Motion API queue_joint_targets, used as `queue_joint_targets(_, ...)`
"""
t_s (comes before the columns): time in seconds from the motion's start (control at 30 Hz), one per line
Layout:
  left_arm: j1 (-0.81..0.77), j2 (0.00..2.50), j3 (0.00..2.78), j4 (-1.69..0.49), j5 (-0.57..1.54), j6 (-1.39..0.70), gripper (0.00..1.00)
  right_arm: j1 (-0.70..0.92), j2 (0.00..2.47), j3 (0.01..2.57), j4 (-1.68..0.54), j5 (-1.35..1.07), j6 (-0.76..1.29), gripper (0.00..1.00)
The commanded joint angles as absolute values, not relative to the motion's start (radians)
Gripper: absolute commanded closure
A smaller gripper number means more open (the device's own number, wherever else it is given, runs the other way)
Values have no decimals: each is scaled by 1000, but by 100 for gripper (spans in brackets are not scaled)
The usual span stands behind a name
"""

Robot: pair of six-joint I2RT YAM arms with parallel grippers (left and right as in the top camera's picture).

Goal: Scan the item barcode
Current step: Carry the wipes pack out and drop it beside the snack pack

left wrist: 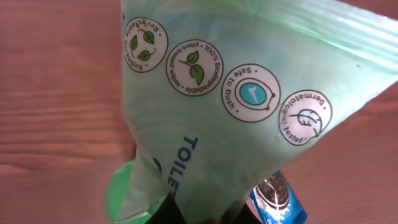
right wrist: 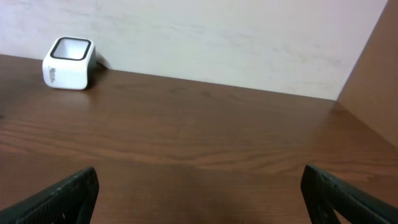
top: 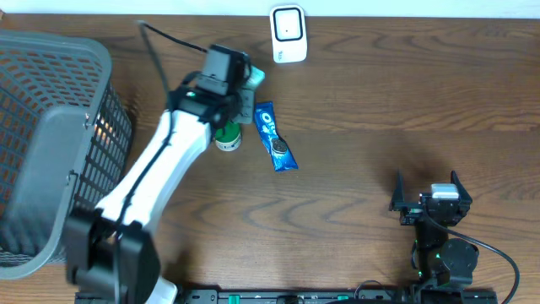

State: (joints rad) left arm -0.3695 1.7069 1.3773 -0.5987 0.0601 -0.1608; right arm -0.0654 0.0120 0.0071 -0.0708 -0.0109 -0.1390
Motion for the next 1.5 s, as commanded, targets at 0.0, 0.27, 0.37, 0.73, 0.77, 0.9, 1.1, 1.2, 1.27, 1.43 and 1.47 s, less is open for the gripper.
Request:
queue_joint_targets(0.0, -402, 1788, 1392, -577, 128, -167, 93, -70, 7, 6, -76, -9, -128, 1)
queue_joint_targets(0.27, -556, 1884, 1392, -429, 269, -167, 93, -70, 7, 6, -76, -9, -128, 1)
queue_joint_targets(0.37, -617, 1901, 1392, -411, 269, -167, 93, -70, 7, 6, -76, -9, -128, 1)
queue_joint_targets(0.73, -709, 2055, 1392, -417, 269, -418, 92, -70, 7, 6, -76, -9, -128, 1)
queue_joint_targets(0.77, -710, 2057, 1392, -420, 270, -421, 75, -70, 7, 6, -76, -9, -128, 1)
queue_joint_targets(0.9, -710, 2030, 1398, -425, 271, -392, 0, -70, 7, 6, -76, -9, -128, 1)
queue_joint_targets(1.1, -703, 1884, 1520, -583, 275, -244, 2, -70, 7, 6, -76, -9, -128, 1)
queue_joint_targets(1.2, -675, 1781, 1619, -673, 260, -187, 2, -70, 7, 6, -76, -9, -128, 1)
queue_joint_targets(1.27, -643, 1711, 1674, -717, 229, -168, 2, -70, 7, 6, -76, -9, -128, 1)
queue_joint_targets(1.43, -500, 1536, 1720, -787, 68, -139, 2, -70, 7, 6, -76, -9, -128, 1)
queue_joint_targets(1.47, -456, 1507, 1720, -801, 23, -139, 2, -70, 7, 6, -76, -9, -128, 1)
